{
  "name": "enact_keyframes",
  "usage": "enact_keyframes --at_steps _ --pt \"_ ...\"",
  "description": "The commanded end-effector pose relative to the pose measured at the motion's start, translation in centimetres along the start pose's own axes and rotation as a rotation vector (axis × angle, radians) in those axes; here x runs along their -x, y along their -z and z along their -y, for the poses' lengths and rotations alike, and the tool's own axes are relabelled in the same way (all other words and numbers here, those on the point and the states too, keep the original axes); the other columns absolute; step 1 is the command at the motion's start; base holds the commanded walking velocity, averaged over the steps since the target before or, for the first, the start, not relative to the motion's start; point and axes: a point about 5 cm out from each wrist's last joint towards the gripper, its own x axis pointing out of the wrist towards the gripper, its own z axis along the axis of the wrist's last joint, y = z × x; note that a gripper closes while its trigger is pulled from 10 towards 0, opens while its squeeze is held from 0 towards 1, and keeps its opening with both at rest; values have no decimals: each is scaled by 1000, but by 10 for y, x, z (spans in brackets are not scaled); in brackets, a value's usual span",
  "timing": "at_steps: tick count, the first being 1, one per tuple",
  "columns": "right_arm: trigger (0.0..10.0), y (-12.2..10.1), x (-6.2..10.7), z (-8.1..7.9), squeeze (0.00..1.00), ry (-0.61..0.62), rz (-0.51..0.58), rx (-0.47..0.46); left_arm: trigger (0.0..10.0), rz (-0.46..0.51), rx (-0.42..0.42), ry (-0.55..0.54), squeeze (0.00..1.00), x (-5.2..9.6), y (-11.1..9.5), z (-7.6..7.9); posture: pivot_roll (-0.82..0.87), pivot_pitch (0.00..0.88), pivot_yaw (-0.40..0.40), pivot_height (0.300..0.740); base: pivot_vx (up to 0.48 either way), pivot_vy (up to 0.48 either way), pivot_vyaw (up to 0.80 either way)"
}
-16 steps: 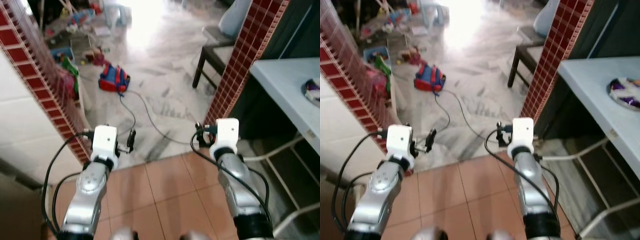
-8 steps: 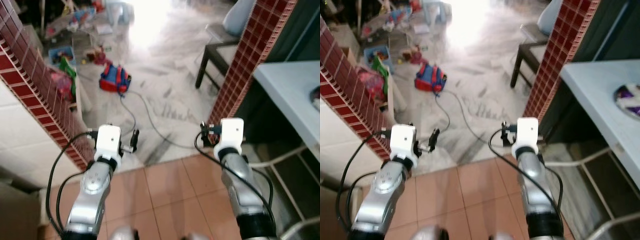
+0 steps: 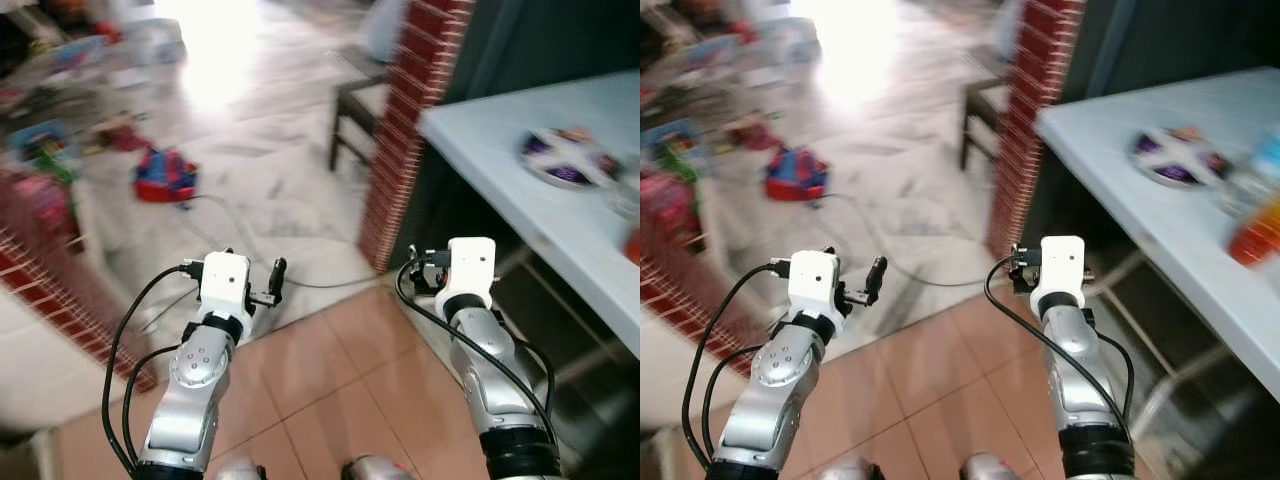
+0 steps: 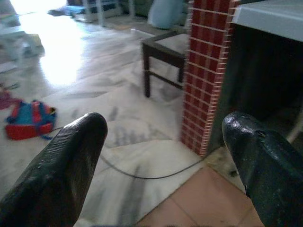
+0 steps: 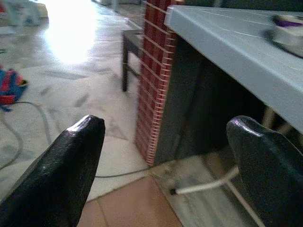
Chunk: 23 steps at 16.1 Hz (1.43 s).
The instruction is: Restocking fridge
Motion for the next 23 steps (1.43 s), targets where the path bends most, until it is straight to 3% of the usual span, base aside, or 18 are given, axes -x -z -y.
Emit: enact_keyframes --at_steps 1,6,15,18,21,23 --pt "10000 0 0 -3 0 -10 -1 -1 10000 -10 0 0 0 0 1 -1 -5 20 11 740 0 480 -800" --pt "10000 0 -1 -2 0 -5 -1 0 10000 -17 -11 -2 0 0 1 -1 -5 21 7 740 0 458 -759" --pt "10000 -3 0 -4 0 -29 10 -17 10000 14 -17 -13 0 -1 -2 -2 -10 34 12 740 0 0 0" --pt "10000 -2 -1 3 0 6 5 -18 10000 21 -21 -20 0 0 -2 -2 -9 25 14 740 0 0 0" --pt "10000 0 0 -2 0 -8 -2 -14 10000 20 -25 -14 0 0 0 -1 -14 10 15 740 0 0 0" --pt "10000 -5 -3 -7 0 25 26 64 10000 22 -18 -14 0 -2 0 -1 -16 12 17 740 0 0 0"
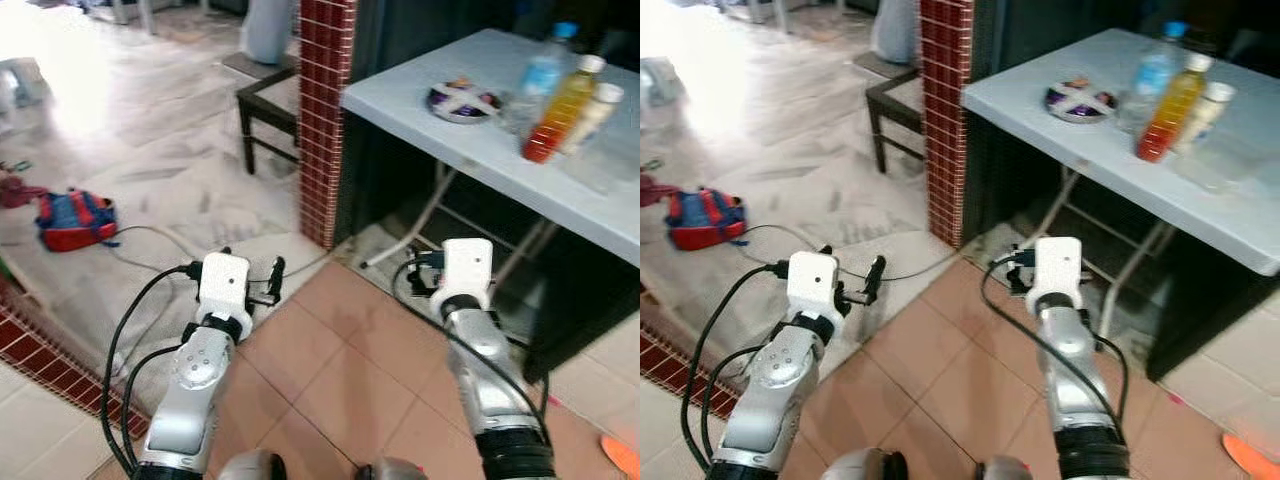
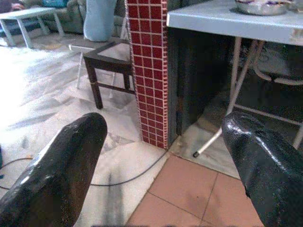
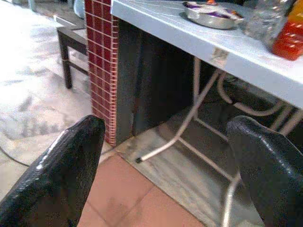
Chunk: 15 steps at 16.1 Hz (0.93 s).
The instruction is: Restocking fridge
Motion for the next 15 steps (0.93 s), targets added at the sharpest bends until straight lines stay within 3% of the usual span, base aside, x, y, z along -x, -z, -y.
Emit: enact_keyframes --at_steps 1,3,4,6,9,12,15 --pt "10000 -9 -4 -3 0 -15 59 -14 10000 16 -2 3 0 -3 -3 -1 -15 15 19 740 0 0 0" --pt "10000 -10 -3 -1 0 -29 47 3 10000 18 3 -1 0 -3 -4 -2 -15 15 21 740 0 0 0" --pt "10000 -6 -1 0 0 -44 31 -72 10000 11 3 -9 0 -3 -3 -2 -14 11 23 740 0 0 0" --pt "10000 -5 -1 0 0 -52 31 -88 10000 14 -4 -6 0 -3 -3 -3 -11 7 24 740 0 0 0" --pt "10000 -8 -3 -3 0 -55 51 -63 10000 23 1 7 0 -4 -4 -4 -12 5 24 740 0 0 0" --pt "10000 -6 -3 2 0 3 50 29 10000 25 0 8 0 -4 -4 -5 -9 6 23 740 0 0 0" --pt "10000 -5 -6 3 0 38 53 42 10000 28 -2 11 0 -4 -4 -5 -5 4 21 740 0 0 0"
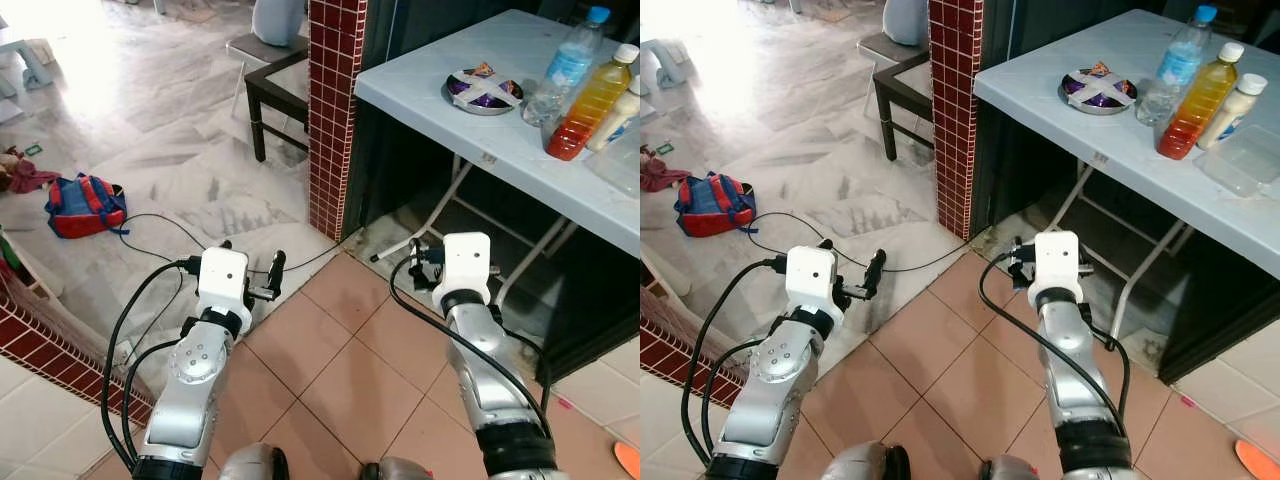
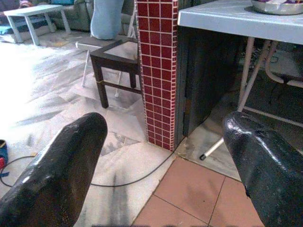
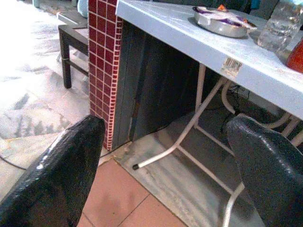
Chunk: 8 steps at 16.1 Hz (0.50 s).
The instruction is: Restocking fridge
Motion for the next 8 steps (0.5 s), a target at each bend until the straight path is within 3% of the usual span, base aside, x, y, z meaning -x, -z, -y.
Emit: enact_keyframes --at_steps 1,3,5,8 --pt "10000 1 -1 0 0 10 -2 -3 10000 -9 0 -1 0 0 3 -2 -5 3 20 740 0 0 0" --pt "10000 1 -1 6 0 61 -8 27 10000 -7 -2 -1 0 0 2 -1 -4 3 17 740 0 0 0" --pt "10000 0 -2 28 0 199 -4 83 10000 -2 -2 8 0 0 2 0 -2 4 16 740 141 0 0" --pt "10000 -5 -4 31 0 166 30 33 10000 -3 -2 14 0 0 2 -1 -14 14 22 740 356 0 0"
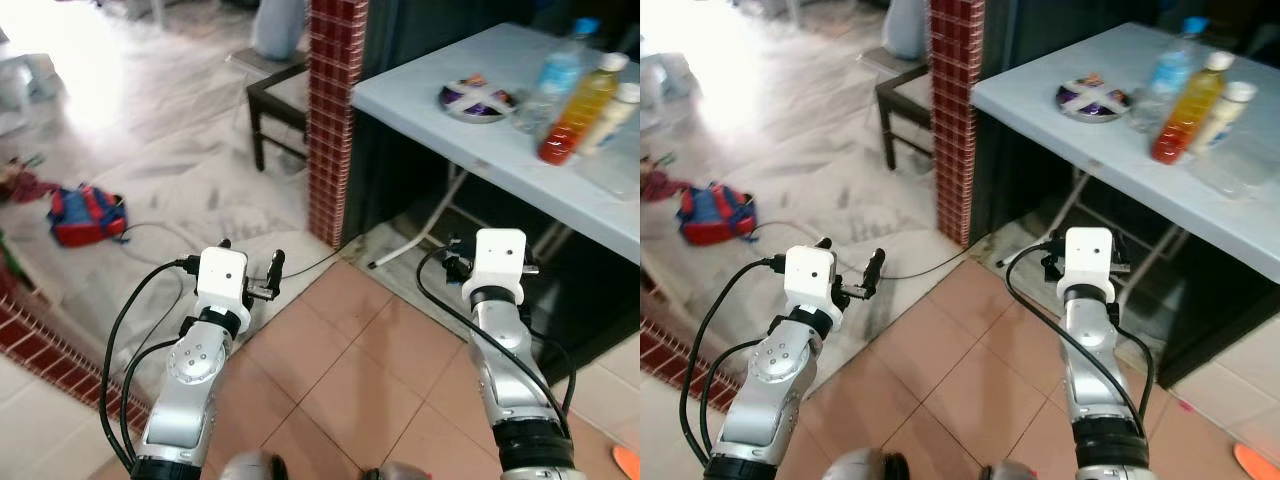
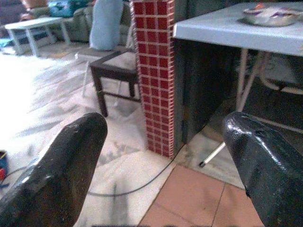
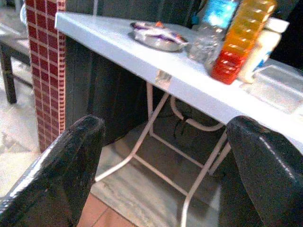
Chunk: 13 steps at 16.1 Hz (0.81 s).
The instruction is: Restocking fridge
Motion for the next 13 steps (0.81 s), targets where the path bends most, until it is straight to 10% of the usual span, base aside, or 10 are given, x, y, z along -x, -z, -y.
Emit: enact_keyframes --at_steps 1,13 --pt "10000 -4 -2 -2 0 -12 8 -15 10000 -11 5 13 0 0 3 0 -14 11 21 740 368 0 0" --pt "10000 -2 2 -13 0 -54 2 -91 10000 -15 -1 38 0 -1 4 -2 -17 17 39 740 299 0 -744"
